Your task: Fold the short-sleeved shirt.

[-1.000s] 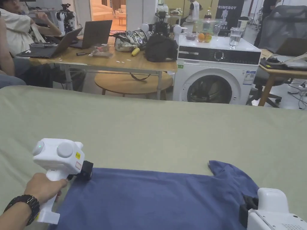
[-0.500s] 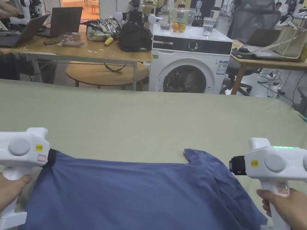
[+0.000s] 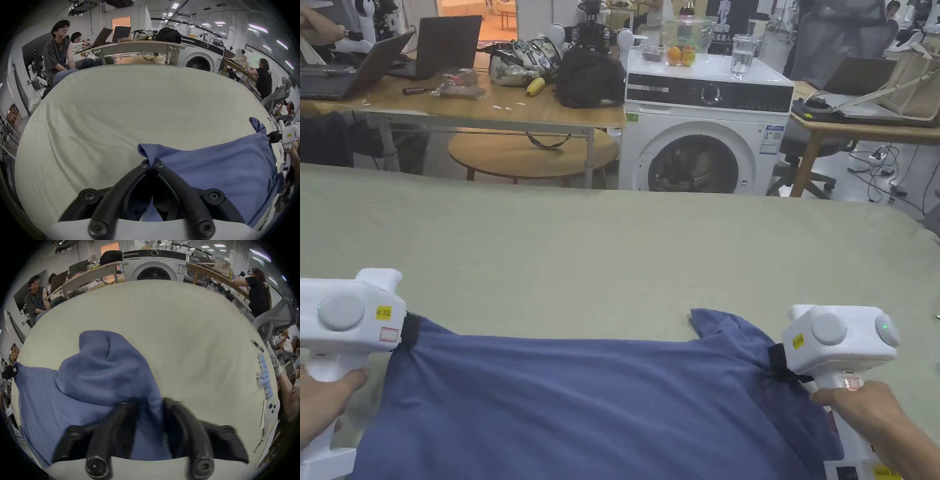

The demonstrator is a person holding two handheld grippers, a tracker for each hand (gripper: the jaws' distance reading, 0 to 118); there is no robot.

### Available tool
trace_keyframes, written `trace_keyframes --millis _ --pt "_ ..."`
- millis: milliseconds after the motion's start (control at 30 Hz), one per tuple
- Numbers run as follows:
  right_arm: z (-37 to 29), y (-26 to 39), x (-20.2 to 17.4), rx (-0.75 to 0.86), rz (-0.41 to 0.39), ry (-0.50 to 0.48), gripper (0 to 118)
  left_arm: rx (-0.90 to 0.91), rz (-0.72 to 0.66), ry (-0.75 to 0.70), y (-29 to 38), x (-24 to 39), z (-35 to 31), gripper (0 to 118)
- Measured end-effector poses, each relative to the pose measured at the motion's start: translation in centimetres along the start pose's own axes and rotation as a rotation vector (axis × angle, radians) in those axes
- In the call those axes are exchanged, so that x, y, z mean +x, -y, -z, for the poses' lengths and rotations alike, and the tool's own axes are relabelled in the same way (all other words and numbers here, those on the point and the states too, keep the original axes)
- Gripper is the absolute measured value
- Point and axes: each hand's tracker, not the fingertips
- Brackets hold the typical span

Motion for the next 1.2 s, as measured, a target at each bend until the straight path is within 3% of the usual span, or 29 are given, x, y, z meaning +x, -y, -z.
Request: trace_keyframes --millis 33,133,200,333,567,900,1200 --pt "0.1 0.0 0.0 0.002 -0.009 -0.003 0 0.0 -0.001 0.004 0.2 0.1 -0.1 0" --pt "-0.7 0.1 0.1 0.024 -0.039 0.004 0 0.013 -0.014 0.013 0.3 0.3 -0.8 0" --pt "-2.5 0.1 0.4 0.103 -0.013 -0.005 0 0.029 -0.019 0.016 0.4 0.3 -1.8 0" --pt "-9.1 0.1 1.1 0.323 0.049 -0.008 0 0.086 -0.032 0.035 -0.3 0.1 -5.0 0" --pt "-19.2 1.0 0.4 0.558 0.029 0.045 0 0.24 -0.035 0.047 -1.7 0.0 -13.5 0" --pt "-26.3 0.0 -1.1 0.721 0.018 0.06 0 0.352 -0.059 0.031 -5.2 -1.4 -19.7 0" --pt "-30.2 -8.1 -2.1 0.813 0.034 0.109 0 0.457 -0.028 -0.02 -13.1 -0.6 -22.6 0"
